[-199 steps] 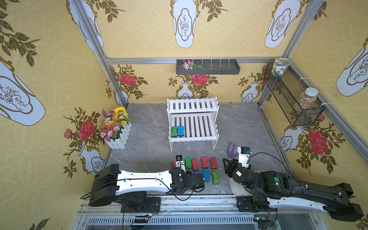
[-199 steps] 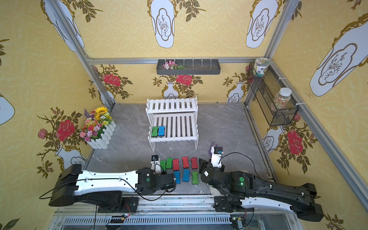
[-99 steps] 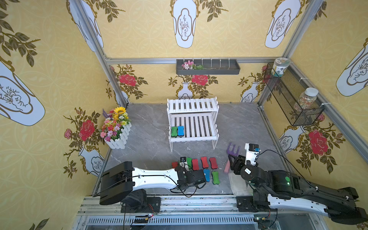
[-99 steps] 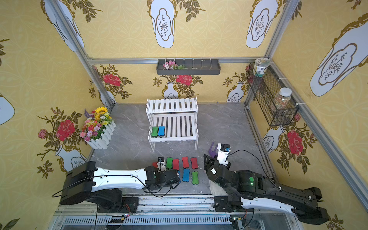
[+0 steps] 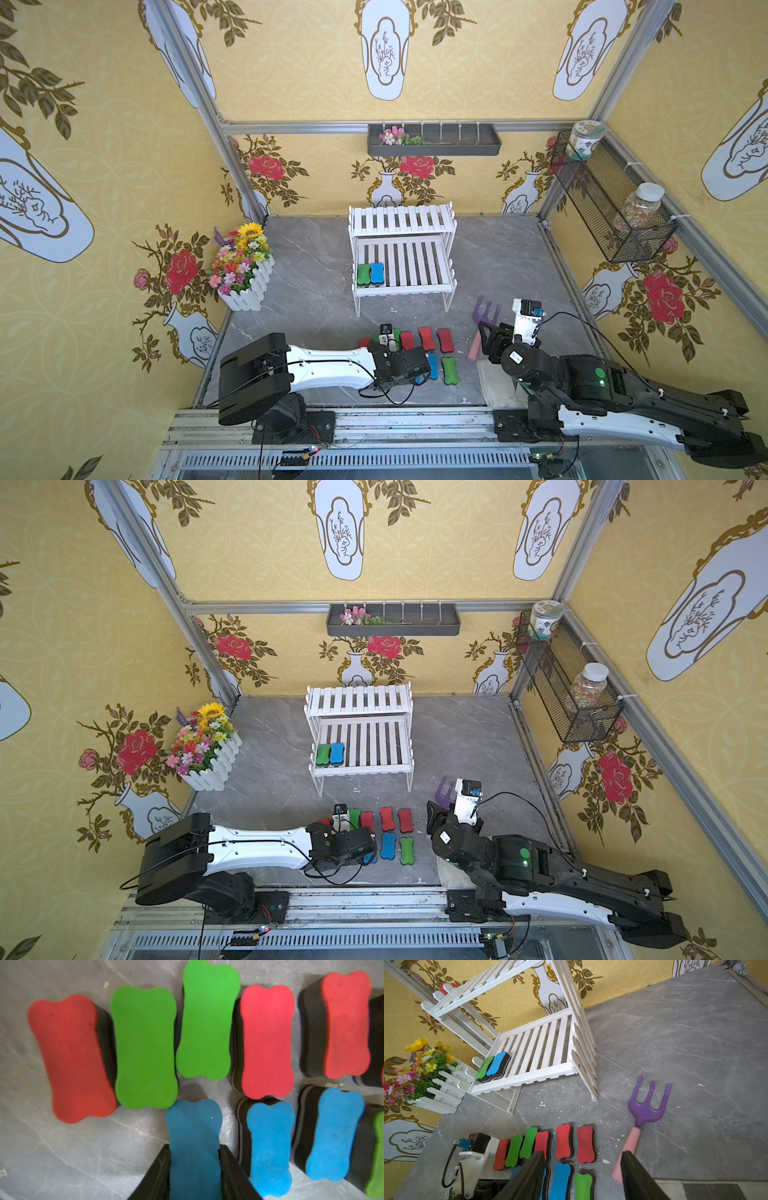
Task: Remove the whiteboard erasers from the shelf
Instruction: Place the whiteboard eraser at the center of the board.
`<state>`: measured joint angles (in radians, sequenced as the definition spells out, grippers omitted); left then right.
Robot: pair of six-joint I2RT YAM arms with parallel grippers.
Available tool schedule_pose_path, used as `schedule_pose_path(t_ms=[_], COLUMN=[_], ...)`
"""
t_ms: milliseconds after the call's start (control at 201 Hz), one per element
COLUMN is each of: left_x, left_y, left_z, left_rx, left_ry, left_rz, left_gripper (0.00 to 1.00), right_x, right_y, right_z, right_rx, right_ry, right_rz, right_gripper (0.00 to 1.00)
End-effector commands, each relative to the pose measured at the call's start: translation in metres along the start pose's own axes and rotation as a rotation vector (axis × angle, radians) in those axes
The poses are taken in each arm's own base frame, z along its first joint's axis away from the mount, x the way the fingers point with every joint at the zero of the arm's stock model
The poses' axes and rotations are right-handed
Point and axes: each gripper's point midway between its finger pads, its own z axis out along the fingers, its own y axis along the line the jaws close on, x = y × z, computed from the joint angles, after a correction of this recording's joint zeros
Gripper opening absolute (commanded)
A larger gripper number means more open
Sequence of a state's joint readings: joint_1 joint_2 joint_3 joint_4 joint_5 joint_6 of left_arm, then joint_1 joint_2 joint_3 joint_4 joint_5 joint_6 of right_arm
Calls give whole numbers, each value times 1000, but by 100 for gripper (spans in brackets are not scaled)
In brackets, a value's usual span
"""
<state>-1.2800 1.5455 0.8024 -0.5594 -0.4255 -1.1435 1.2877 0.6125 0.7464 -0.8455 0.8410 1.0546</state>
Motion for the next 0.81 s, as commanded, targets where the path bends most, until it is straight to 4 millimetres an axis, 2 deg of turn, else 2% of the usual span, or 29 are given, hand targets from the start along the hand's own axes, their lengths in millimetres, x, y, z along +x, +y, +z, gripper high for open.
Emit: schedule_pose_path(t_ms=[0, 149, 388, 538, 717, 806], left_x=[1, 1, -9, -19, -33, -45], left_y=[-5, -6, -3, -8, -8, -2], left_z=[5, 6, -12, -38, -69, -88], left_rx=[3, -5, -20, 16, 107, 130], left_ry=[11, 13, -45, -99, -148, -192], left_rz=[29, 44, 35, 12, -39, -68], left_gripper=[43, 47, 55, 59, 76, 84], right_x=[-4, -3, -3, 1, 8, 11], right_y=[-3, -5, -6, -1, 8, 20], right_z=[-1, -1, -2, 0, 6, 9], right_rx=[17, 24, 23, 20, 24, -8], right_ry=[-13, -11, -8, 14, 41, 54], right_rz=[7, 13, 30, 19, 3, -14], right_gripper=[63, 63, 63, 67, 68, 69])
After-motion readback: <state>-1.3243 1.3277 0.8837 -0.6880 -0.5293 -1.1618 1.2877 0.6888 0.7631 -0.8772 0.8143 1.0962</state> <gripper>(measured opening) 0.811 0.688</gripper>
